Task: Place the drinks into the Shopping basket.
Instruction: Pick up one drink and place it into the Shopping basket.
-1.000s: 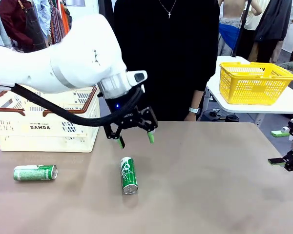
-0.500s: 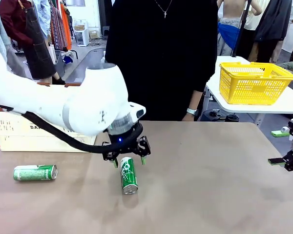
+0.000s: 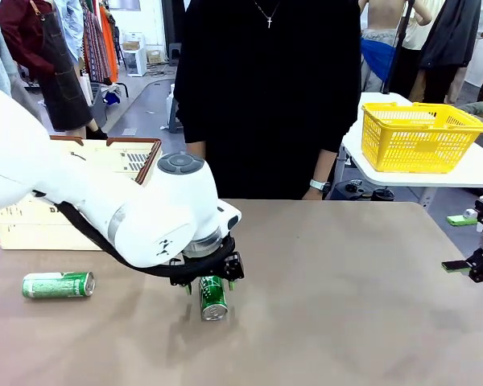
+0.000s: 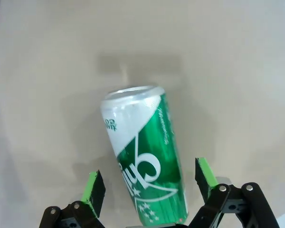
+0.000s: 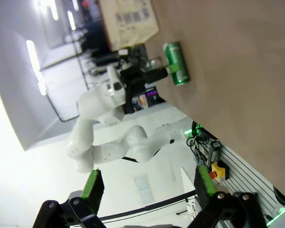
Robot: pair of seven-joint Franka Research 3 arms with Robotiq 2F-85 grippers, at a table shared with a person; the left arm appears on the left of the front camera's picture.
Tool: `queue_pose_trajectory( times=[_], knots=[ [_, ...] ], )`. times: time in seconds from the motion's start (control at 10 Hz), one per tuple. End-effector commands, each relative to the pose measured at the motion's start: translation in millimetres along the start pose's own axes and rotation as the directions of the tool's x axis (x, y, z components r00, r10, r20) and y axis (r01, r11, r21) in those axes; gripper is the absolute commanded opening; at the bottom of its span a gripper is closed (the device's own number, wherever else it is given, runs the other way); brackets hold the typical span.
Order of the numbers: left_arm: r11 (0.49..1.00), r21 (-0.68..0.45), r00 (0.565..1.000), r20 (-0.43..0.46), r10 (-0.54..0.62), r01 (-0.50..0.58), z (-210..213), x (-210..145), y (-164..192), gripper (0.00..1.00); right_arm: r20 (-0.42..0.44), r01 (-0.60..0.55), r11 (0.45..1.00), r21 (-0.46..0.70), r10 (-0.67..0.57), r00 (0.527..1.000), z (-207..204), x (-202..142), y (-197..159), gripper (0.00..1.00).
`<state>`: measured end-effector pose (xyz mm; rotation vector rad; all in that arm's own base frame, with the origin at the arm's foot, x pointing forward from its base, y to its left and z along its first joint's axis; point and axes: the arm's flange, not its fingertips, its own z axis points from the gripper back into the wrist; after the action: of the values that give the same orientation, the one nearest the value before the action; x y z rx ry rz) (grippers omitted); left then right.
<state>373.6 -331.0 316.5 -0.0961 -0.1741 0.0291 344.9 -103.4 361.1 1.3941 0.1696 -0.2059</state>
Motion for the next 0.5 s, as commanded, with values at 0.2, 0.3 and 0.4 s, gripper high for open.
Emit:
queue_pose_trajectory(
  times=[0.2, 0.3, 0.4],
  knots=[
    [0.998, 0.059, 1.0, 0.002, 0.01, -0.01, -23.4, 8.4, -18.9, 1.0, 0.004, 0.022, 1.0, -0.017, -0.021, 1.0, -0.2, -4.7, 2.2, 1.0],
    [0.998, 0.059, 1.0, -0.001, 0.013, -0.013, -23.3, 10.1, -18.9, 1.0, 0.004, 0.022, 1.0, -0.017, -0.021, 1.0, -0.2, -4.7, 2.2, 1.0],
    [0.998, 0.066, 1.0, -0.003, 0.004, -0.004, -23.3, 10.9, -17.9, 0.94, 0.004, 0.022, 1.0, -0.017, -0.021, 1.0, -0.2, -4.7, 2.2, 1.0]
  ],
)
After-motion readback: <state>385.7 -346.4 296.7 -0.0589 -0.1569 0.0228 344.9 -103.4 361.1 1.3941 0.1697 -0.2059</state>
